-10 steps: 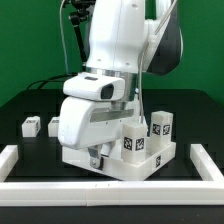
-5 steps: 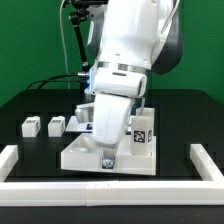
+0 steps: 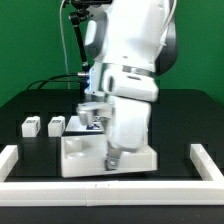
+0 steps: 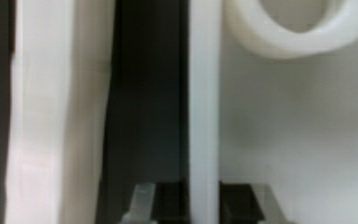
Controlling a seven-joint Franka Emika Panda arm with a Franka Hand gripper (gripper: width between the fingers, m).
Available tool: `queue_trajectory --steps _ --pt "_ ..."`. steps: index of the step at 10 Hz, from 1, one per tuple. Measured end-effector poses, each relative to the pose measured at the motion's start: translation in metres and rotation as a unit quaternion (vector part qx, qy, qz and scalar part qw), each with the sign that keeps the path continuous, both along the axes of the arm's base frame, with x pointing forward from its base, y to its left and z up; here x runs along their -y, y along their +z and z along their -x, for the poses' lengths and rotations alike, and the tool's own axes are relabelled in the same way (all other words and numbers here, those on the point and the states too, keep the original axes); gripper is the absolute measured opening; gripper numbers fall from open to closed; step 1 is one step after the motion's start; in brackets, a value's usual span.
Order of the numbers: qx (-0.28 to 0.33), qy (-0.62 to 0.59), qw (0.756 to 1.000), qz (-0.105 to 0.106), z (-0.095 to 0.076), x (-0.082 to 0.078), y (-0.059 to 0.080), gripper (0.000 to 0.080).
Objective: Assemble square table
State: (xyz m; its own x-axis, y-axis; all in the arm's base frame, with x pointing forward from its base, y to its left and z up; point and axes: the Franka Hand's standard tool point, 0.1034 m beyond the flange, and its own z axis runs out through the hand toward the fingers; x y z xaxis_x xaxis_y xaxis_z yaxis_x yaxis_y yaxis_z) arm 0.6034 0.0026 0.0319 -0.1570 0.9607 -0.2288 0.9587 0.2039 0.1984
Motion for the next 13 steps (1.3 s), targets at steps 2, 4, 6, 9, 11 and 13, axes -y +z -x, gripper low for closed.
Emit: queue_trajectory --steps 2,4,6,9,11,13 --pt "0.005 0.026 1.000 -0.011 -0.010 -0.045 0.006 0.0073" --pt "-0.004 0.092 0.996 0.007 -0.010 -0.047 0.005 0.0070" --pt "-0.016 0.149 0.988 0.029 -0.008 -0.043 0.004 0.0067" --pt "-0.053 0.274 0.958 0.063 0.007 -0.048 -0.001 0.0067" --pt "-0.077 0.332 0.937 0.073 0.015 -0.045 -0.007 0.0067" --pt "-0.096 0.373 0.918 0.090 0.020 -0.038 -0.011 0.0067"
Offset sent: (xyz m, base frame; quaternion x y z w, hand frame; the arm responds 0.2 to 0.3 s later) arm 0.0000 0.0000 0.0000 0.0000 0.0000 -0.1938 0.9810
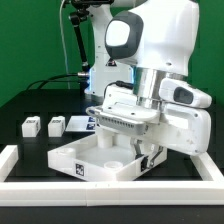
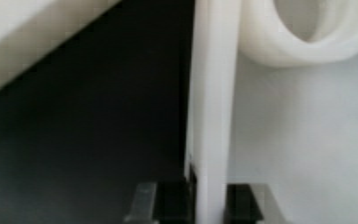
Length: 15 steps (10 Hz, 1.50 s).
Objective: Assemble square table
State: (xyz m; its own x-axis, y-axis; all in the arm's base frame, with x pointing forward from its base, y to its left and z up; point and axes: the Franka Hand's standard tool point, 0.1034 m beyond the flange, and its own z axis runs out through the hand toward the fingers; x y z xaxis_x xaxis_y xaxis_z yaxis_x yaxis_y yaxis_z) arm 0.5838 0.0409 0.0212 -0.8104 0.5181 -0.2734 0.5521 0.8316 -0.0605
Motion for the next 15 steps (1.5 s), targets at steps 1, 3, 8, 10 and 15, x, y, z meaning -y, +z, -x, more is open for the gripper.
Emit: queue_trajectory --steps 1,3,8,10,15 --pt "-0.004 0.013 1.000 0.006 0.001 0.002 -0.001 0.0067" --pt "-0.012 0.066 0.998 0.007 0.005 -0.022 -0.004 0.0067" --pt "-0.054 0.244 0.968 0.034 0.012 -0.044 -0.005 0.0066" --pt "-0.053 0.242 0.968 0.036 0.012 -0.042 -0.005 0.0066" --pt "-0.088 0.281 0.954 0.053 0.011 -0.070 -0.004 0.0066"
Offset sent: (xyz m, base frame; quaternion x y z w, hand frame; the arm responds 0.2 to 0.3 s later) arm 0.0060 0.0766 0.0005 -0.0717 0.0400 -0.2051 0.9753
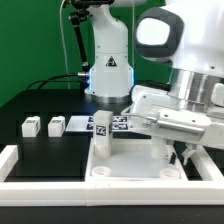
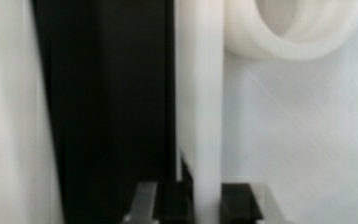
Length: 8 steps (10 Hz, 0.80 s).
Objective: Assemble square table
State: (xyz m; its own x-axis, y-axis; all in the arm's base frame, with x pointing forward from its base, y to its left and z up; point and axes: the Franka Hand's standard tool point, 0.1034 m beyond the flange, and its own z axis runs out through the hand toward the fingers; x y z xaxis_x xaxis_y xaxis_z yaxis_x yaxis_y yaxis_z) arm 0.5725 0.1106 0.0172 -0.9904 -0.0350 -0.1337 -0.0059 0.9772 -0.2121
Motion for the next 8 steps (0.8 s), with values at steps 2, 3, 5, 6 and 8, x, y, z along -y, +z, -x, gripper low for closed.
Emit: queue_trajectory --steps 2,3,5,6,8 --pt "-0.016 0.001 1.000 0.016 -0.0007 -0.0083 0.0001 0.0066" --pt "-0.020 -0.001 1.000 0.020 -0.0004 -0.0126 0.0012 0.0066" --pt "-0.027 -0.002 0.999 0.028 0.0008 -0.0130 0.0019 0.0066" --pt "-0.029 -0.003 0.999 0.030 0.0014 -0.0111 0.0015 0.0066" --pt "-0.029 -0.004 0.999 0.030 0.0015 -0.0092 0.0008 0.0066"
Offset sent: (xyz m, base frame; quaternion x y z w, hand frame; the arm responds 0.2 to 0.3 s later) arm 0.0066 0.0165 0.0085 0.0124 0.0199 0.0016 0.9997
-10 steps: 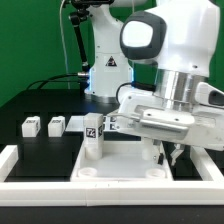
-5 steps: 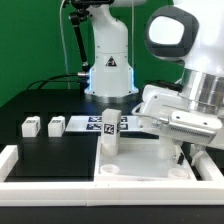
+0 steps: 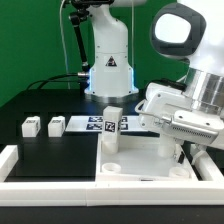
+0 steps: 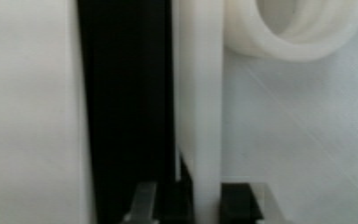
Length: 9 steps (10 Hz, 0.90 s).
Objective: Assemble square table
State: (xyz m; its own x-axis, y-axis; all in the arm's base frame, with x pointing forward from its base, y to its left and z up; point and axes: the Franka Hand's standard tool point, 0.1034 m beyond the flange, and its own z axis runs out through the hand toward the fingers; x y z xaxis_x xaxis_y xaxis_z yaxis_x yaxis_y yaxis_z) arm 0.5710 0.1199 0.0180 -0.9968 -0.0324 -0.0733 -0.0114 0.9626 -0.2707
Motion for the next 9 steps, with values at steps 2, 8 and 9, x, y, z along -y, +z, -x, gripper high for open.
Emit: queue_trajectory --steps 2,8,9 --pt "0.000 -0.003 1.000 0.004 -0.001 0.006 0.001 0.0285" --pt "0.000 -0.012 1.000 0.016 -0.004 0.025 0.004 0.0646" --pt "0.000 -0.012 1.000 0.016 -0.004 0.025 0.004 0.0646"
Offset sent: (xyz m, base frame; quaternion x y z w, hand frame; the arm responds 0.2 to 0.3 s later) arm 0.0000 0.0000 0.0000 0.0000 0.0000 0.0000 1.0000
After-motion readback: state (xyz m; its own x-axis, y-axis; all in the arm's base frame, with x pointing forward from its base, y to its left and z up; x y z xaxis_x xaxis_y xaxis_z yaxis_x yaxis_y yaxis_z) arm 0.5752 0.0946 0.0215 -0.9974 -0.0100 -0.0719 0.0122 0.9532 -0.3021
